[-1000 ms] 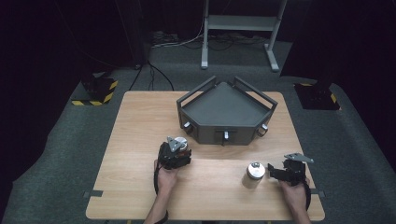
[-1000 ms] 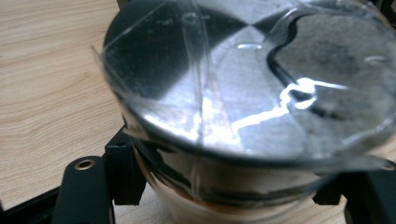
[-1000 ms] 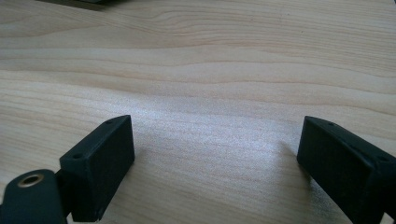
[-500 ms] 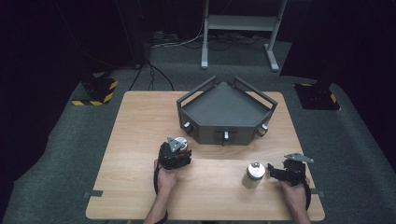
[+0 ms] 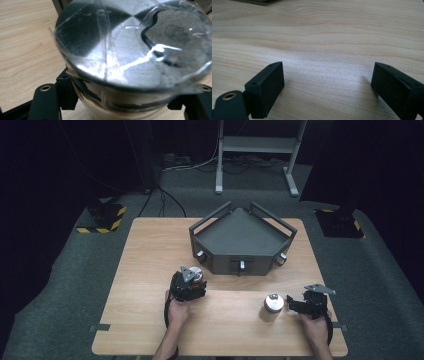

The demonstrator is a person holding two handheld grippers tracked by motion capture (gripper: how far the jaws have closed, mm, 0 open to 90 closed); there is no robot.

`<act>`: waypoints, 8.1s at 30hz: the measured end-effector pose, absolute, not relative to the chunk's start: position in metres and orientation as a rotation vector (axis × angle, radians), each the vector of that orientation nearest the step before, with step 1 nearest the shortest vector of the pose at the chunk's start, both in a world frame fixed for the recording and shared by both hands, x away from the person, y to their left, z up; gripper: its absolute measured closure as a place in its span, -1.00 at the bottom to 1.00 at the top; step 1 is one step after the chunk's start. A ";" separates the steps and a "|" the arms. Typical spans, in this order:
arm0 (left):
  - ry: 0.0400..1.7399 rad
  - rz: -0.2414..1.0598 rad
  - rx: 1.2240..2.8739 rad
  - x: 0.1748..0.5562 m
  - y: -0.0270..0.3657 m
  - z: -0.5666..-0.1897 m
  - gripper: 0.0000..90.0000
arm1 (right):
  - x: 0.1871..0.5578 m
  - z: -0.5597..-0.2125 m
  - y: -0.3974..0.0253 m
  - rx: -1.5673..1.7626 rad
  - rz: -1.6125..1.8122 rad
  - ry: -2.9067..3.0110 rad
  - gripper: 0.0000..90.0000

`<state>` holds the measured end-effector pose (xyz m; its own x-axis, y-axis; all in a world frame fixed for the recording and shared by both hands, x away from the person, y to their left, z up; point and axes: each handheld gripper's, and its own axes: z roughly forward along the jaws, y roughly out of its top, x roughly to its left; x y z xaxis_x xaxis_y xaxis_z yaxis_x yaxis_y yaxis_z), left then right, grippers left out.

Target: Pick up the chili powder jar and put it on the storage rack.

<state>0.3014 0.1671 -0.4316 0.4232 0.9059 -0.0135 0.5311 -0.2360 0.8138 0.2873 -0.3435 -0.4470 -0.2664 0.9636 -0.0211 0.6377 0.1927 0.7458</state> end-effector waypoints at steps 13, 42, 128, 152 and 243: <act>1.162 0.544 1.935 0.306 0.171 -0.413 -0.33 | 0.287 -0.447 -0.344 1.492 0.868 1.979 -0.75; 1.006 0.460 2.014 0.320 0.160 -0.364 -0.33 | 0.287 -0.447 -0.344 1.496 0.871 1.977 -0.75; 1.068 0.591 1.940 0.423 0.106 -0.324 -0.33 | 0.286 -0.448 -0.346 1.506 0.886 1.965 -0.71; 1.078 0.583 1.924 0.422 0.106 -0.332 -0.88 | 0.286 -0.447 -0.345 1.506 0.879 1.965 -0.71; 1.162 0.444 1.990 0.317 0.169 -0.417 -0.98 | 0.286 -0.447 -0.343 1.500 0.867 1.967 -0.72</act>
